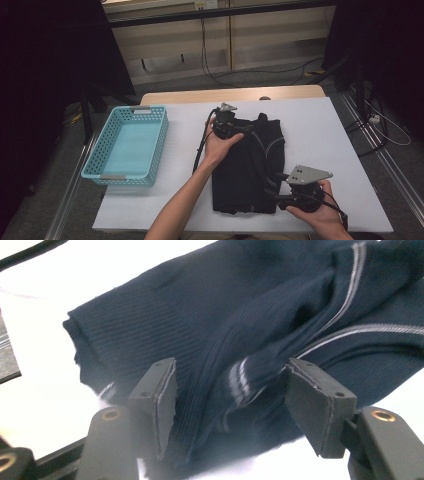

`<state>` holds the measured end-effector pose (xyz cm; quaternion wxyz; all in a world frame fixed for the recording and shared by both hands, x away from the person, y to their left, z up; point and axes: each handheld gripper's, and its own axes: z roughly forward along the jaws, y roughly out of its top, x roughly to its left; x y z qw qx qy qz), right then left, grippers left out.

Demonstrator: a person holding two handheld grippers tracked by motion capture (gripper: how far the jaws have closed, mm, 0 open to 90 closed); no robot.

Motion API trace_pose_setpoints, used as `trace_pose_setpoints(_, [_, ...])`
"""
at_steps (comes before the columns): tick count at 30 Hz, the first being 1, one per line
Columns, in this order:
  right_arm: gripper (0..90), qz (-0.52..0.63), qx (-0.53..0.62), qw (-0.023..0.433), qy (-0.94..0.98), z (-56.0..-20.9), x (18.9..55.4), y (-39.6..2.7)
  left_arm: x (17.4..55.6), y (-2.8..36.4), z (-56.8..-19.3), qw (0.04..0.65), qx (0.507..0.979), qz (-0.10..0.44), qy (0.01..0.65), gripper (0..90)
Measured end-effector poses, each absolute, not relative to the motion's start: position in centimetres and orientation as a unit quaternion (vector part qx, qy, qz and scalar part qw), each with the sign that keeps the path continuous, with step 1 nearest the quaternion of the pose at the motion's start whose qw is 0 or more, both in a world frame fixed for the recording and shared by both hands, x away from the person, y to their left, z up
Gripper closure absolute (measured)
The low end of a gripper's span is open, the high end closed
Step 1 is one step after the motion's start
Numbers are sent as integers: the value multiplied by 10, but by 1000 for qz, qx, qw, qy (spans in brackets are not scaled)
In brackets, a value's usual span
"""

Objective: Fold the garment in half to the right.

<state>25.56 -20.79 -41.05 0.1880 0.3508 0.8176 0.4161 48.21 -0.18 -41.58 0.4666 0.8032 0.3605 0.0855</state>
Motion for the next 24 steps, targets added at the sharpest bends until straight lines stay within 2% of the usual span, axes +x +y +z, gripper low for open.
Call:
trace_pose_setpoints(3, [395,420,349,197,814,-406,262,-206,470,16,-417,468,804,94,355,203])
trace_pose_setpoints(6, [521,417,343,205,817,-402,270,-204,464,24,-416,466,805,104,351,179])
trace_pose_setpoints(12, [565,413,346,215,814,-398,294,-199,448,47,-406,472,804,119,342,152])
trace_pose_setpoints(14, [623,420,343,220,810,-397,301,-198,440,59,-401,479,796,136,345,142])
trace_pose_setpoints(17, [607,421,345,222,809,-398,310,-195,435,68,-405,483,785,128,366,111])
trace_pose_setpoints(20, [580,416,357,223,806,-400,321,-194,430,72,-408,474,794,129,359,96])
trace_pose_setpoints(21, [579,417,359,224,804,-401,324,-194,424,79,-411,475,797,115,355,94])
trace_pose_setpoints(24, [586,416,365,223,803,-403,334,-196,413,91,-414,481,796,118,349,79])
